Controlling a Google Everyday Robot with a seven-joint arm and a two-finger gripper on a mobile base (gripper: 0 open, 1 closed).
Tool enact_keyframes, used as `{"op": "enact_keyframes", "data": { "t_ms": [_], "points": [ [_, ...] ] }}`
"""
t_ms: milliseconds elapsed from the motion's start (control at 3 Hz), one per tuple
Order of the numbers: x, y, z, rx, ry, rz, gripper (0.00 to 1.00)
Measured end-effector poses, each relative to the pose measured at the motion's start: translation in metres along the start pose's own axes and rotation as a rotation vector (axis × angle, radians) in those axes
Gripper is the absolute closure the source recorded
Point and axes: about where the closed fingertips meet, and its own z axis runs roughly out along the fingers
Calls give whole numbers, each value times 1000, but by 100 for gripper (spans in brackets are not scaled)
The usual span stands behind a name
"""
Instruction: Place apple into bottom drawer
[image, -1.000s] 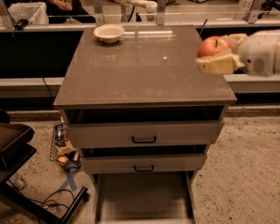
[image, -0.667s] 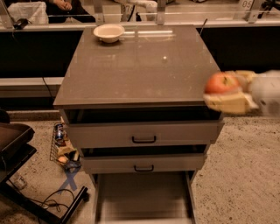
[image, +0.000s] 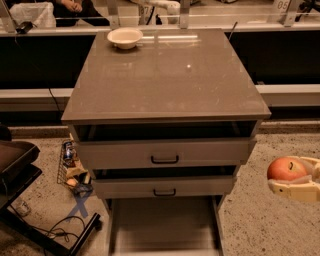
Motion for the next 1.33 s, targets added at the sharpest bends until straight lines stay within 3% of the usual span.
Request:
{"op": "enact_keyframes", "data": {
  "t_ms": [333, 667, 1333],
  "points": [
    [0, 0, 0, 0, 0, 0, 100],
    [16, 3, 23, -8, -14, 7, 100],
    [131, 23, 122, -30, -47, 42, 100]
  ]
}}
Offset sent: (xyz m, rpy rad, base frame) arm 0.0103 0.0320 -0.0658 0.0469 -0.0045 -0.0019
